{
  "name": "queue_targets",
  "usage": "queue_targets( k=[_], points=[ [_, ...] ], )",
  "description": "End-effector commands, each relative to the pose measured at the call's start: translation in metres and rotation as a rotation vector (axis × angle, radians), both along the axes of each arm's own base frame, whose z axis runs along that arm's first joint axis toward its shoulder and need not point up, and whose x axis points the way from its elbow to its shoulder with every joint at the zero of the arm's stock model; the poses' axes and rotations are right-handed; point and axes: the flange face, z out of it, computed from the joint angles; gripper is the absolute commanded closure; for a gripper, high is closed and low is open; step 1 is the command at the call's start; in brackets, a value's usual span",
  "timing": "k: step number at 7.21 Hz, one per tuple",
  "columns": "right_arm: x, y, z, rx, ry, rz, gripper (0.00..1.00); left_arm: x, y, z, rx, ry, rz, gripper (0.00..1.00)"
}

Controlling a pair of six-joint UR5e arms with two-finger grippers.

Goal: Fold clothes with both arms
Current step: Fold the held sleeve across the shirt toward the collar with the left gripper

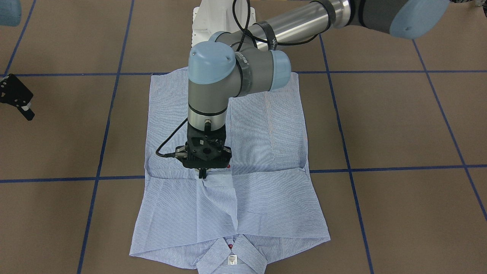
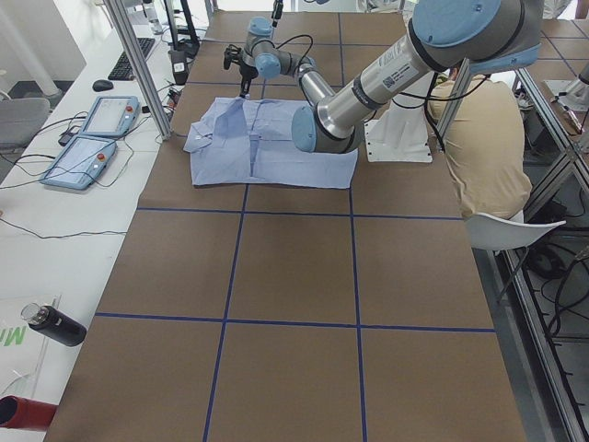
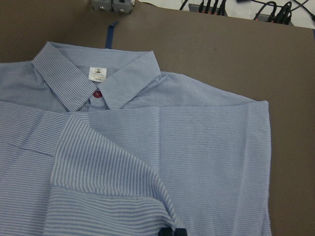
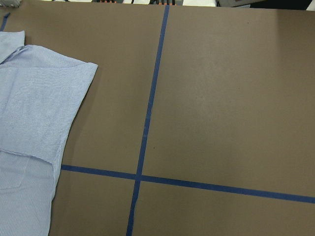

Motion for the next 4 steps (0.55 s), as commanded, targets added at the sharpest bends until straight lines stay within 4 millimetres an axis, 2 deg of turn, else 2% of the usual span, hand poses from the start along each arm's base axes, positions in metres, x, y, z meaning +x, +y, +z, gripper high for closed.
queue_targets(
  k=[1,2,3,4],
  points=[
    [-0.006,-0.007,-0.013,0.018,-0.013,-0.001,0.00,0.019,0.018,-0.017,0.018,0.047,0.019,0.00],
    [-0.018,-0.007,-0.027,-0.026,-0.057,0.034,0.00,0.014,0.014,0.005,0.061,0.014,0.044,0.00],
    [-0.045,-0.008,-0.052,-0.060,-0.107,0.058,0.00,-0.023,0.008,0.055,0.147,-0.022,0.069,0.00],
    [-0.078,0.000,-0.066,-0.081,-0.118,0.099,0.00,-0.073,0.017,0.108,0.236,-0.045,0.092,0.00]
  ],
)
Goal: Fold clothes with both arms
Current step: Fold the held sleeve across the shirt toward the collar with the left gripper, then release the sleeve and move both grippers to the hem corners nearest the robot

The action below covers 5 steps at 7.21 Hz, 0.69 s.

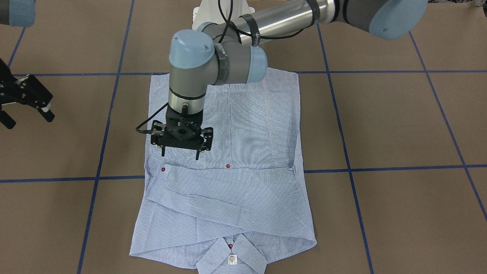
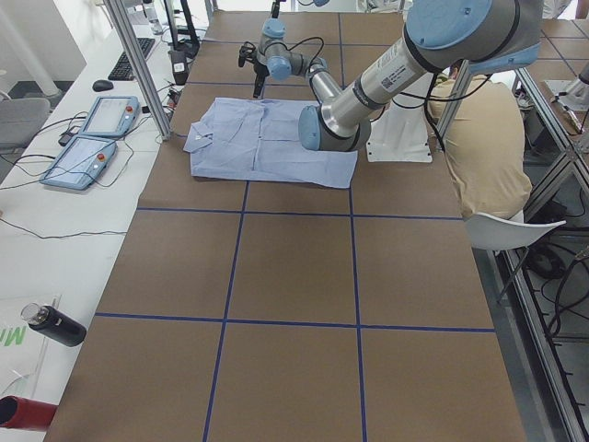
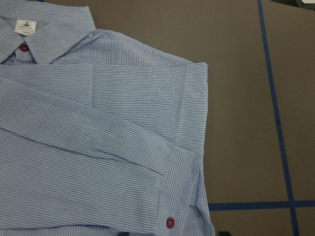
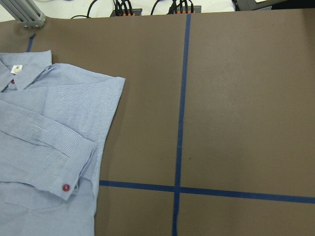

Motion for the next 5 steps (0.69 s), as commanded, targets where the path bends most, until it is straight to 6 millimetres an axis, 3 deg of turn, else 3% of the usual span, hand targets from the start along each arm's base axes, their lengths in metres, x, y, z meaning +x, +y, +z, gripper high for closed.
queue_targets(
  k=[1,3,5],
  points=[
    [-0.070,0.030,-0.036,-0.043,-0.038,0.095,0.00,-0.102,0.031,0.097,0.150,-0.035,0.038,0.00],
    [-0.115,0.088,-0.054,-0.099,-0.093,0.120,0.00,-0.189,0.098,0.148,0.199,-0.026,0.058,0.00],
    [-0.154,0.165,-0.080,-0.157,0.003,0.178,0.00,-0.267,0.157,0.206,0.173,-0.039,0.050,0.00]
  ],
)
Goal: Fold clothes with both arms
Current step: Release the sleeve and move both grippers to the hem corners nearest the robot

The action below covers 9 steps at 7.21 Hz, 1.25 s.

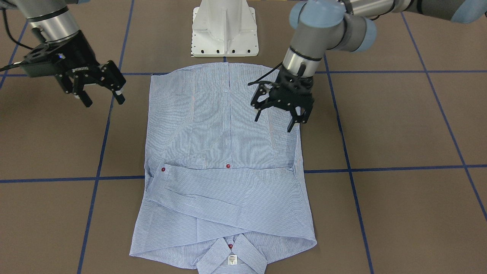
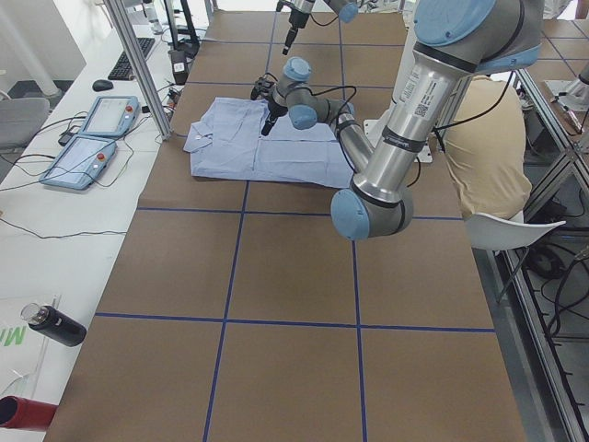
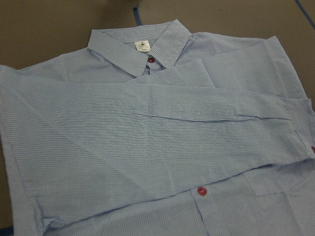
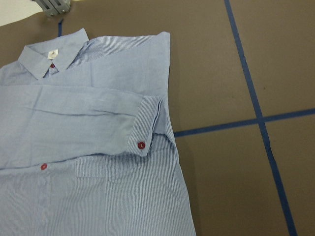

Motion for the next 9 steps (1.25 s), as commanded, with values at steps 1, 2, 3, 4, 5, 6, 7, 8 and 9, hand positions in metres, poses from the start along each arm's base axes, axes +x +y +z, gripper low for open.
queue_targets(
  k=[1,2,3,4,5,6,7,8,9],
  points=[
    [-0.033,0.068,-0.010,-0.053,0.062,0.037,0.00,-0.078,0.064,0.066,-0.038,-0.012,-0.004,0.00],
    [-0.043,0.080,-0.008,-0.053,0.062,0.027,0.00,-0.080,0.090,0.097,-0.073,0.050,-0.002,0.00],
    [-0.056,0.095,-0.009,-0.051,0.043,0.036,0.00,-0.083,0.113,0.120,-0.096,0.086,-0.005,0.00],
    [-0.068,0.108,-0.010,-0.027,0.043,0.067,0.00,-0.060,0.136,0.126,-0.173,0.106,-0.011,0.00],
    [-0.076,0.118,-0.009,-0.002,0.049,0.078,0.00,-0.022,0.167,0.135,-0.233,0.114,-0.061,0.00],
    [-0.080,0.125,-0.006,0.003,0.054,0.076,0.00,-0.001,0.185,0.141,-0.250,0.112,-0.067,0.00],
    [-0.081,0.126,-0.011,0.016,0.013,0.073,0.00,0.020,0.197,0.140,-0.253,0.110,-0.058,0.00],
    [-0.093,0.124,0.002,0.014,0.038,0.071,0.00,0.046,0.191,0.144,-0.247,0.105,-0.070,0.06],
    [-0.095,0.123,0.005,0.014,0.045,0.070,0.00,0.064,0.188,0.148,-0.248,0.097,-0.070,0.12]
  ],
)
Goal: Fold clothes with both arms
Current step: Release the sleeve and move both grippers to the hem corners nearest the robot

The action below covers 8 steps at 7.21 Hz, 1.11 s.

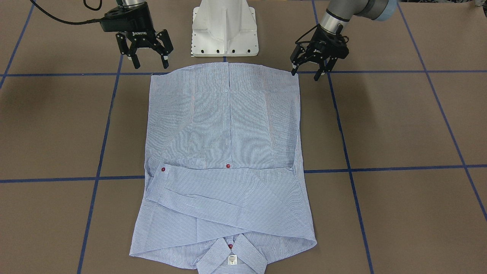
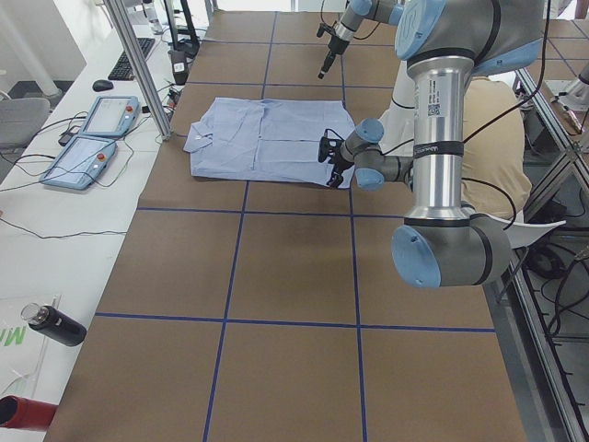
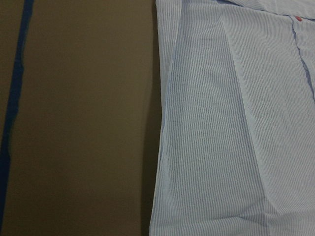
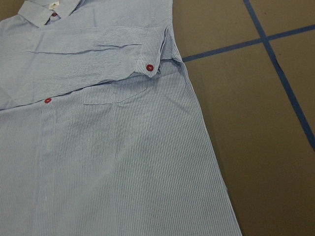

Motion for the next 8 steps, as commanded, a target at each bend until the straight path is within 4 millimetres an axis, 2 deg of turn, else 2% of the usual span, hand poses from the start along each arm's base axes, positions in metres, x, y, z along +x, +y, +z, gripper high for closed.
queue_targets(
  k=[1,3,8],
  points=[
    [-0.006,-0.001,0.007,0.000,0.012,0.000,0.00,0.027,0.002,0.008,-0.003,-0.015,0.004,0.18],
    [-0.005,-0.001,0.006,0.001,0.009,0.000,0.00,0.032,0.009,0.010,-0.009,-0.047,0.022,0.29],
    [-0.006,0.000,0.005,0.000,0.004,0.001,0.00,0.042,0.033,0.014,-0.015,-0.077,0.072,0.37]
  ],
)
